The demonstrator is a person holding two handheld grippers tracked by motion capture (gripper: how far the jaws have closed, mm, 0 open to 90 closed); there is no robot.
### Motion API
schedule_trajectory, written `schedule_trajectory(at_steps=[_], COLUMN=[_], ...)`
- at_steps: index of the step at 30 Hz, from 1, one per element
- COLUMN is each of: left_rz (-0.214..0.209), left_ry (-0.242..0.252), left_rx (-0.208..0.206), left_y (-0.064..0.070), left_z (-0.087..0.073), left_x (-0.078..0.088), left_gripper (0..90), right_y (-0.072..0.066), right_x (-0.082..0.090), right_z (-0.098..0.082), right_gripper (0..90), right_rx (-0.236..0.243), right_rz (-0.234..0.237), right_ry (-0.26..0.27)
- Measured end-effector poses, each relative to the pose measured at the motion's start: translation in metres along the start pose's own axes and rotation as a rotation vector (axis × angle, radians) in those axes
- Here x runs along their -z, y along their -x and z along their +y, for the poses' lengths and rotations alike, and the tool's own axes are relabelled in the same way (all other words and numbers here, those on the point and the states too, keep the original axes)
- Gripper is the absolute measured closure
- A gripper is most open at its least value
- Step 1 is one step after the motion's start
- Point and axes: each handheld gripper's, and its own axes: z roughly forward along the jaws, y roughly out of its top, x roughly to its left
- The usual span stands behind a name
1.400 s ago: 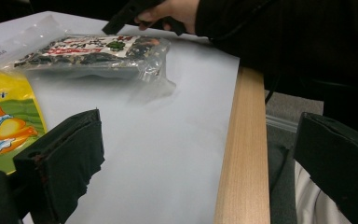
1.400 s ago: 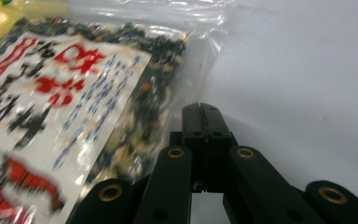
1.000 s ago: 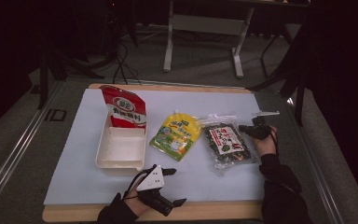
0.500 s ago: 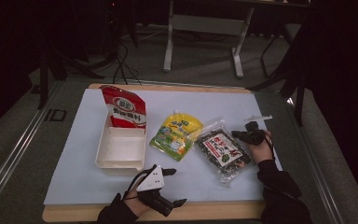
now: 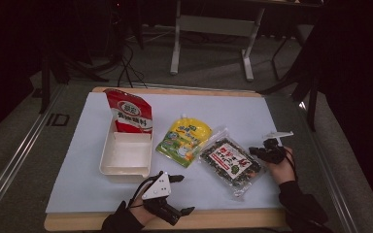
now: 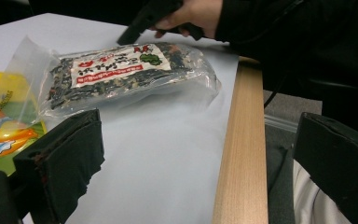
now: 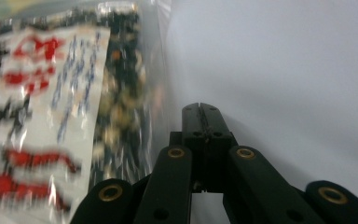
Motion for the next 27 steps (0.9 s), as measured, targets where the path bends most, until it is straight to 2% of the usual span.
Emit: schedule_trajectory(at_steps=[2, 5, 10, 14, 22, 25, 27], left_rz=[-0.001, -0.002, -0.006, -0.007, -0.016, -0.019, -0.019], left_ry=[0.000, -0.002, -0.003, -0.003, -0.001, -0.001, -0.002], left_rx=[0.001, 0.000, -0.008, -0.005, -0.011, -0.011, -0.012], left_y=[0.000, 0.000, 0.001, 0.000, 0.000, 0.000, 0.000], left_z=[0.000, 0.000, 0.001, 0.001, 0.003, 0.003, 0.003], left_x=[0.000, -0.001, -0.002, -0.003, -0.005, -0.006, -0.006], left_gripper=[3.2, 3.2, 3.2, 3.2, 3.2, 3.2, 3.2], right_y=[0.000, 0.001, -0.008, -0.018, -0.040, -0.052, -0.055], right_x=[0.004, 0.010, 0.019, 0.027, 0.036, 0.037, 0.037], right_z=[-0.008, -0.017, -0.027, -0.035, -0.044, -0.047, -0.047], right_gripper=[90.0, 90.0, 90.0, 90.0, 90.0, 90.0, 90.0], right_rx=[-0.003, -0.029, -0.034, -0.027, -0.029, 0.000, 0.012], right_rz=[-0.004, 0.010, 0.016, 0.026, 0.095, 0.103, 0.109], right_ry=[-0.007, 0.011, 0.013, 0.008, 0.010, -0.004, -0.008])
